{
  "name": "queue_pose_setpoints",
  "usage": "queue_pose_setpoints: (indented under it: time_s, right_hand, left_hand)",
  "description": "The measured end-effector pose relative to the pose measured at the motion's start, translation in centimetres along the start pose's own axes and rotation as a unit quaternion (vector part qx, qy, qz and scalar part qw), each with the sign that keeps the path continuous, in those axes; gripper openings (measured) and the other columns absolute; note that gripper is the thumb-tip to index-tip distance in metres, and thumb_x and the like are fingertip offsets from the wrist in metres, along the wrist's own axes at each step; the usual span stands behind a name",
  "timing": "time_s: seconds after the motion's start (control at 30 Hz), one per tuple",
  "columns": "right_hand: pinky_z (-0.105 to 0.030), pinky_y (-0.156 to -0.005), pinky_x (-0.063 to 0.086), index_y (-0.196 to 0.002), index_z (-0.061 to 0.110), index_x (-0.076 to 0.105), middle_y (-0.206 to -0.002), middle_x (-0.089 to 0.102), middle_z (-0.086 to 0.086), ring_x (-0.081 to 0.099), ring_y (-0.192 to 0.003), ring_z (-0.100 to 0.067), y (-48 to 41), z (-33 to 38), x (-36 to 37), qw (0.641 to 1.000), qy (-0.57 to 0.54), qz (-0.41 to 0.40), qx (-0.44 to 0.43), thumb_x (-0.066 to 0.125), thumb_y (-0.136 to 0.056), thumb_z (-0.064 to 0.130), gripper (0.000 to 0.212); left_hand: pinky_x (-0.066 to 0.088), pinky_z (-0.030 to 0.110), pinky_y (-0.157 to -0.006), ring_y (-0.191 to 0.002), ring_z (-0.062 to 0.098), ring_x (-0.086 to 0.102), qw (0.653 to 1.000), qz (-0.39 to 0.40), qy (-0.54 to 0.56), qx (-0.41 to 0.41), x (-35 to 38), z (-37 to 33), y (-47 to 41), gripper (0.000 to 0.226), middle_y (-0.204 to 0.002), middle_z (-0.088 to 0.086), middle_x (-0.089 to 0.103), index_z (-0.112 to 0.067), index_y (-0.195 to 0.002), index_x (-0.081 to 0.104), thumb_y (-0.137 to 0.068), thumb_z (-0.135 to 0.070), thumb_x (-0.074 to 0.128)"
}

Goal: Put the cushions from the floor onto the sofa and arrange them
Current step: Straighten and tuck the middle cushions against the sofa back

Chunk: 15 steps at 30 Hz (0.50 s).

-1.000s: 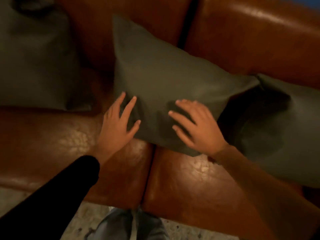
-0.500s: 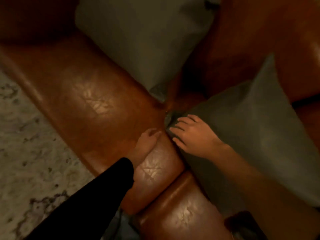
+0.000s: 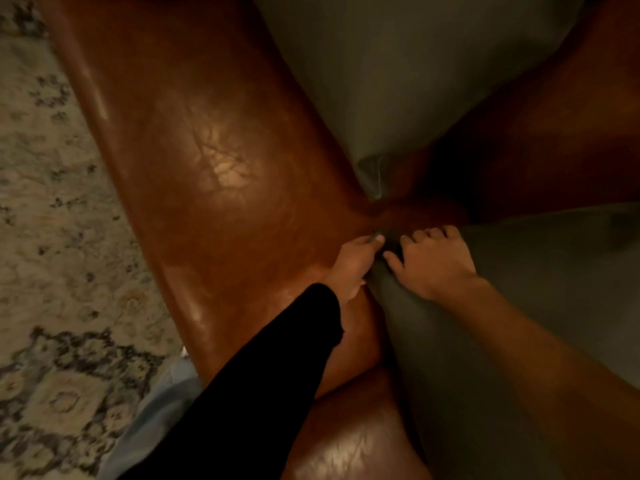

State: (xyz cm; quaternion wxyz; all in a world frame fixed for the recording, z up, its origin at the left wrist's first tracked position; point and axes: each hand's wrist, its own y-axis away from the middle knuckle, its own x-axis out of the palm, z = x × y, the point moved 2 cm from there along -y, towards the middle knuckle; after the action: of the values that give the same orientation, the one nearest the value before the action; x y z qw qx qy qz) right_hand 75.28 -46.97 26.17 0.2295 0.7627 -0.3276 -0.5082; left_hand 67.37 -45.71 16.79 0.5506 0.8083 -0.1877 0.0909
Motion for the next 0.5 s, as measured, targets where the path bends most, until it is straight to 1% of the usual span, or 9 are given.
queue_pose_setpoints:
  time_s: [0.07, 0.1, 0.13, 0.2, 0.27, 0.3, 0.37, 0.43, 0.5]
  right_hand:
    - [-0.041, -0.106, 0.025, -0.132, 0.012, 0.048, -0.136, 0.051, -0.010, 0.044, -0.125, -0.028, 0.3, -0.1, 0.1, 1.000, -0.006, -0.025, -0.002, 0.023, -0.098, 0.050, 0.058]
    - [-0.040, -0.105, 0.025, -0.131, 0.011, 0.050, -0.134, 0.052, -0.010, 0.045, -0.124, -0.027, 0.6, -0.1, 0.0, 0.999, -0.009, -0.037, -0.010, 0.024, -0.098, 0.051, 0.058]
    - [-0.040, -0.106, 0.026, -0.129, 0.011, 0.053, -0.133, 0.053, -0.010, 0.045, -0.124, -0.027, 0.9, 0.0, -0.1, 0.999, -0.012, -0.049, -0.018, 0.025, -0.098, 0.051, 0.058]
    - [-0.039, -0.107, 0.025, -0.127, 0.010, 0.055, -0.133, 0.054, -0.010, 0.045, -0.124, -0.026, 1.5, -0.1, -0.2, 0.997, -0.029, -0.070, -0.034, 0.026, -0.098, 0.051, 0.058]
    - [-0.039, -0.108, 0.024, -0.128, 0.010, 0.055, -0.133, 0.053, -0.010, 0.045, -0.124, -0.026, 1.9, -0.5, -0.2, 0.994, -0.043, -0.085, -0.044, 0.026, -0.098, 0.051, 0.059]
    - [-0.038, -0.108, 0.023, -0.128, 0.010, 0.055, -0.133, 0.054, -0.011, 0.045, -0.124, -0.026, 2.1, -0.8, -0.1, 0.993, -0.048, -0.093, -0.046, 0.026, -0.098, 0.052, 0.059]
    - [-0.038, -0.108, 0.023, -0.127, 0.010, 0.055, -0.132, 0.054, -0.011, 0.045, -0.124, -0.026, 2.3, -1.3, -0.1, 0.991, -0.058, -0.111, -0.047, 0.026, -0.098, 0.051, 0.058]
    - [-0.038, -0.108, 0.024, -0.127, 0.009, 0.054, -0.131, 0.054, -0.011, 0.045, -0.123, -0.026, 2.5, -1.5, 0.1, 0.989, -0.063, -0.119, -0.053, 0.028, -0.098, 0.050, 0.056]
    - [-0.038, -0.107, 0.024, -0.127, 0.009, 0.053, -0.131, 0.053, -0.011, 0.045, -0.122, -0.027, 2.7, -1.6, 0.3, 0.988, -0.066, -0.129, -0.060, 0.028, -0.098, 0.048, 0.055]
  left_hand:
    - [0.052, 0.036, -0.086, -0.099, 0.023, 0.062, 1.000, -0.017, 0.001, -0.009, -0.4, 0.3, -0.2, 0.024, -0.110, 0.008, 0.066, -0.014, -0.108, 0.062, -0.097, -0.031, 0.051]
    - [0.050, 0.039, -0.091, -0.104, 0.025, 0.061, 0.999, -0.033, 0.015, -0.015, -0.7, 0.7, -0.4, 0.028, -0.114, 0.009, 0.066, -0.012, -0.112, 0.062, -0.097, -0.034, 0.050]
    - [0.052, 0.037, -0.088, -0.103, 0.024, 0.062, 0.999, -0.042, 0.030, -0.012, -0.9, 0.9, -0.1, 0.031, -0.114, 0.009, 0.066, -0.010, -0.115, 0.061, -0.098, -0.034, 0.050]
    - [0.052, 0.031, -0.073, -0.094, 0.021, 0.065, 0.996, -0.028, 0.085, -0.001, -0.8, 1.2, 0.4, 0.034, -0.111, 0.010, 0.066, -0.007, -0.117, 0.060, -0.099, -0.033, 0.047]
    - [0.052, 0.031, -0.072, -0.094, 0.021, 0.066, 0.988, 0.007, 0.157, 0.000, -0.2, 1.4, 1.1, 0.035, -0.110, 0.012, 0.067, -0.006, -0.114, 0.061, -0.101, -0.032, 0.043]
    - [0.052, 0.032, -0.074, -0.093, 0.022, 0.066, 0.983, 0.006, 0.185, 0.001, 0.1, 1.5, 1.4, 0.034, -0.107, 0.013, 0.068, -0.006, -0.110, 0.063, -0.101, -0.031, 0.042]
    - [0.052, 0.035, -0.072, -0.090, 0.025, 0.065, 0.980, -0.022, 0.199, 0.004, 0.5, 1.5, 1.7, 0.032, -0.103, 0.015, 0.068, -0.003, -0.108, 0.063, -0.101, -0.026, 0.043]
    - [0.051, 0.037, -0.069, -0.089, 0.028, 0.064, 0.981, -0.092, 0.168, 0.007, 0.4, 1.8, 1.2, 0.029, -0.105, 0.017, 0.066, 0.002, -0.111, 0.060, -0.100, -0.021, 0.046]
    - [0.051, 0.037, -0.069, -0.086, 0.027, 0.063, 0.982, -0.123, 0.144, 0.022, 0.6, 1.9, 1.2, 0.027, -0.107, 0.017, 0.065, 0.000, -0.109, 0.060, -0.101, -0.021, 0.045]
